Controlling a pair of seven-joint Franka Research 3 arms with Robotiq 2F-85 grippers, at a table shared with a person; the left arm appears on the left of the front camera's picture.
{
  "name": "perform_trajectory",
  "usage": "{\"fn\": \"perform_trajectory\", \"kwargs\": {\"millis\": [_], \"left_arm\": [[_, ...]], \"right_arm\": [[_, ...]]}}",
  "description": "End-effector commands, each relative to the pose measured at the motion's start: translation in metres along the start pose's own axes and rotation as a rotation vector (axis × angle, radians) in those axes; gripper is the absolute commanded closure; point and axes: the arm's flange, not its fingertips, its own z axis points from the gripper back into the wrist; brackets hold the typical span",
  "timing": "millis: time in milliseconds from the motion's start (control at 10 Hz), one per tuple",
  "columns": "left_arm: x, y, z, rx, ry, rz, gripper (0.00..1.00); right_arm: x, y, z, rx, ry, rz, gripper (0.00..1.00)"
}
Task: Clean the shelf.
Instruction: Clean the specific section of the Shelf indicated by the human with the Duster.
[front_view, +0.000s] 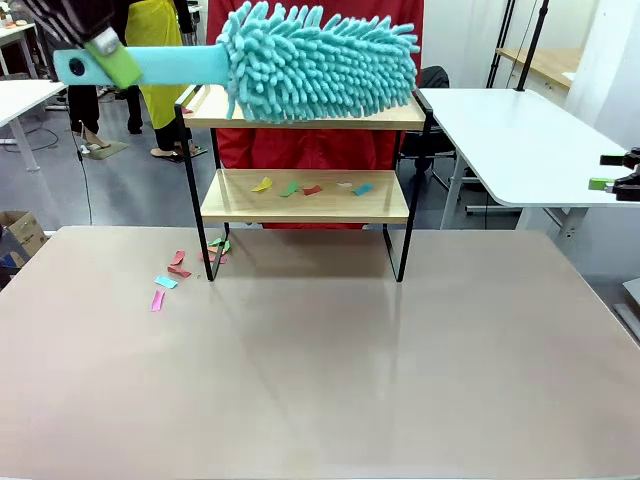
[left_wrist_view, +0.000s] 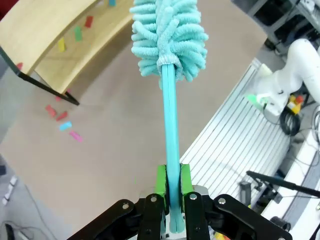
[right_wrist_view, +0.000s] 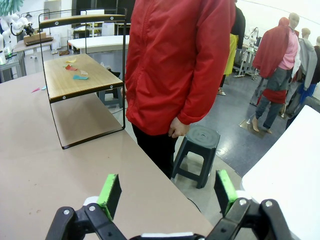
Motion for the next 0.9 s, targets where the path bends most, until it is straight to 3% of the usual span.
{"fn": "perform_trajectory", "kwargs": {"millis": [0, 200, 400, 800], "left_arm": [[-0.004, 0.005, 0.008, 0.036, -0.011, -0.032, 0.87], [-0.007, 0.006, 0.005, 0.028, -0.007, -0.059, 0.87], [-0.013, 0.010, -0.005, 0.030, 0.099, -0.113, 0.87], [-0.038, 0.031, -0.042, 0.065, 0.550, -0.350, 0.87]], "right_arm": [[0.006, 0.000, -0.001, -0.003, 0.018, -0.013, 0.00], [0.006, 0.000, -0.001, -0.003, 0.018, -0.013, 0.00], [0.006, 0.000, -0.001, -0.003, 0.018, -0.013, 0.00], [0.006, 0.000, -0.001, -0.003, 0.018, -0.013, 0.00]]}}
